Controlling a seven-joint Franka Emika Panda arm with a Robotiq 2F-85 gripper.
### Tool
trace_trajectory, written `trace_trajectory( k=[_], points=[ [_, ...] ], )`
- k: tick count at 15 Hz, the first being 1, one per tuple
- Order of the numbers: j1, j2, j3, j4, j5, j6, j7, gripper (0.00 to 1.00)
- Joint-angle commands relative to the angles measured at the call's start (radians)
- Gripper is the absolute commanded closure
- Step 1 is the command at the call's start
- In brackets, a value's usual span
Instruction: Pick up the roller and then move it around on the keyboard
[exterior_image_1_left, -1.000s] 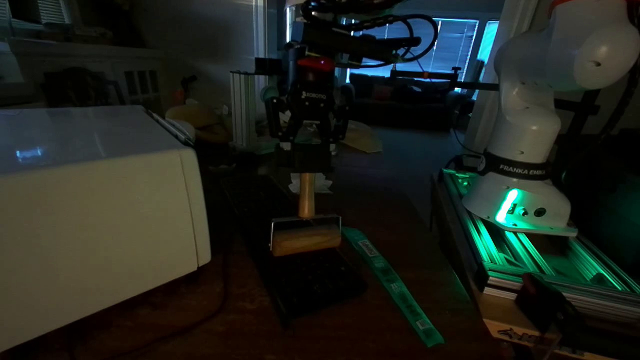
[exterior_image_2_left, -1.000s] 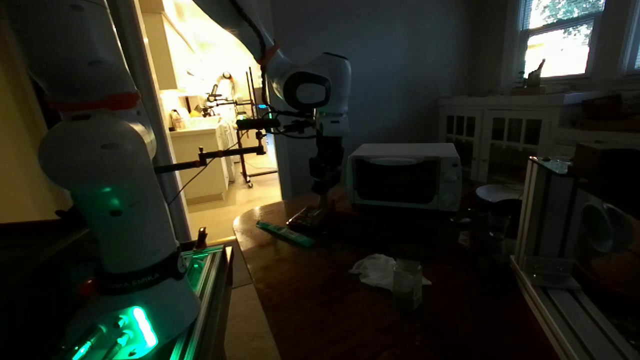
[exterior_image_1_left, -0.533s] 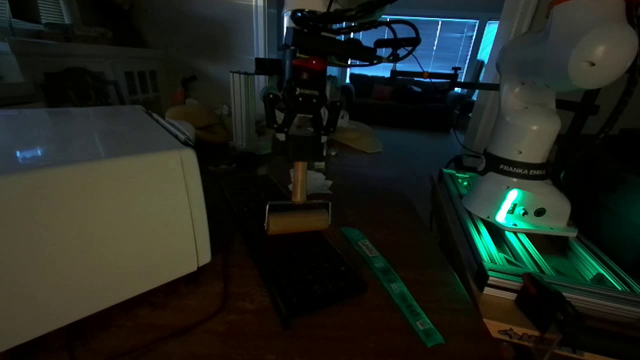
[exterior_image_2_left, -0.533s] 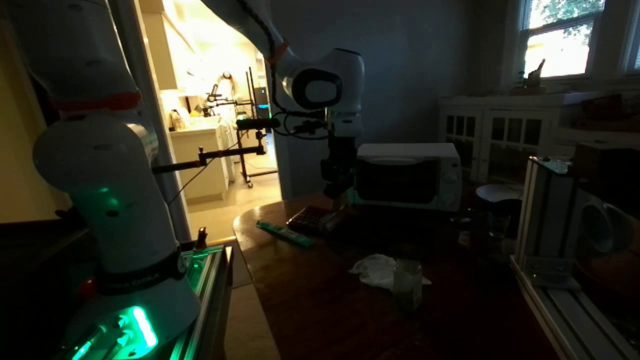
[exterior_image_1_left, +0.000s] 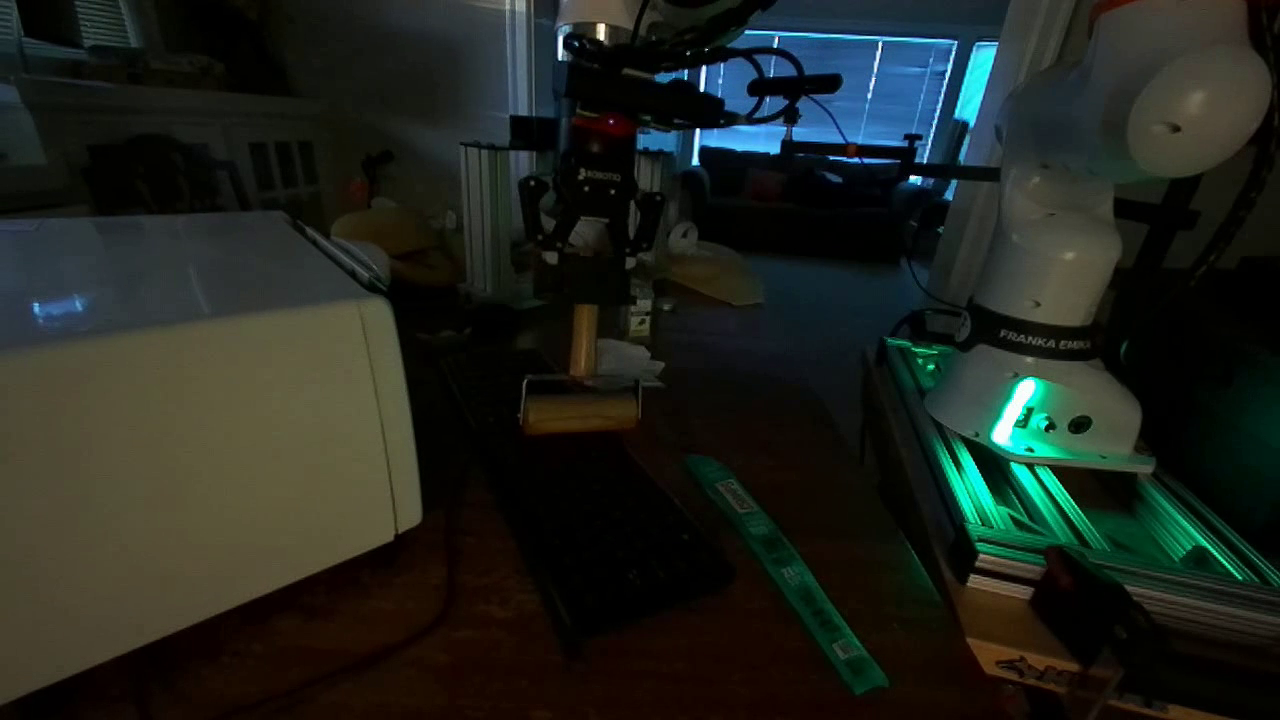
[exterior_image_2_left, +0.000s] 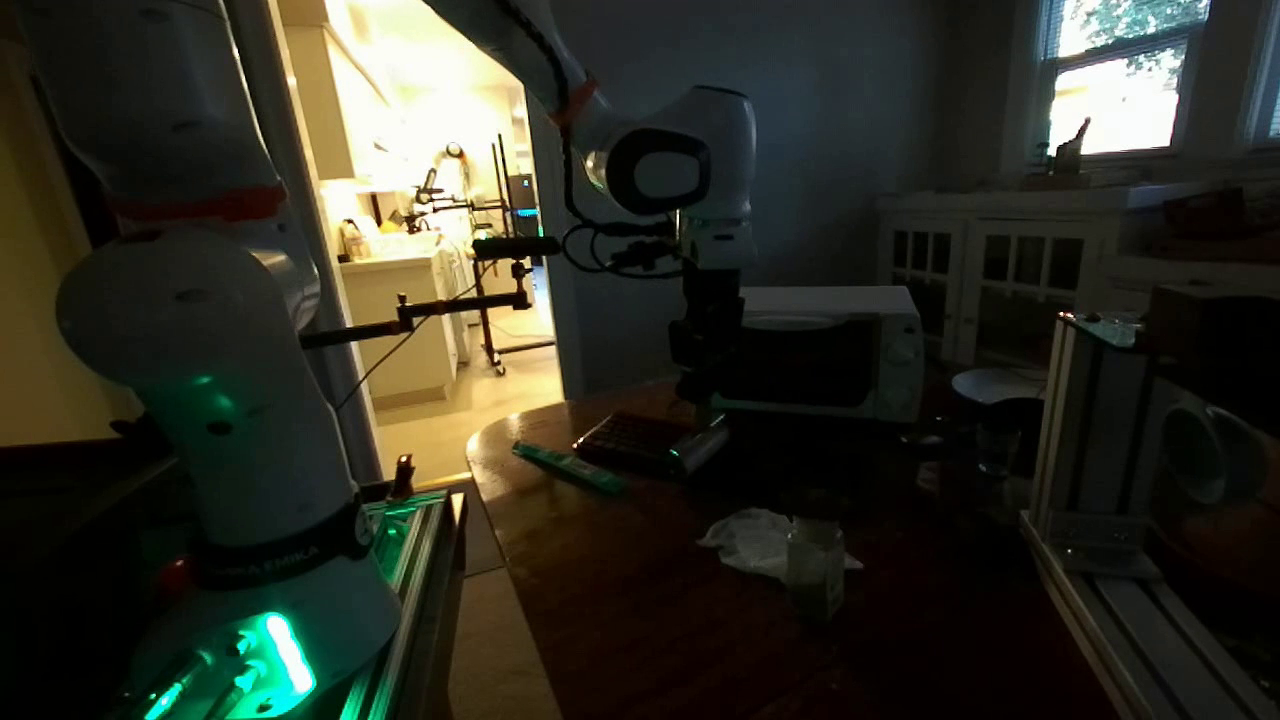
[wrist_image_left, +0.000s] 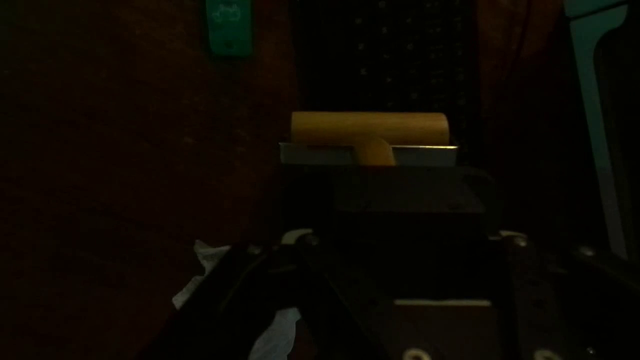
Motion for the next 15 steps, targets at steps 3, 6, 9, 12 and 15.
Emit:
trace_trajectory(
  k=[3,6,9,12,15],
  points=[
    [-0.026,0.053,-0.027,0.059,-0.085,-0.009,0.007,0.67],
    [-0.024,0.057,-0.029,0.068,-0.089,-0.008,0.004,0.67],
    [-0.014,0.049,-0.020,0.067,-0.078,-0.014,-0.003,0.67],
    [0.004,0.038,-0.003,0.059,-0.060,-0.019,-0.015,0.67],
    [0.027,0.035,0.022,0.053,-0.041,-0.022,-0.025,0.67]
  ],
)
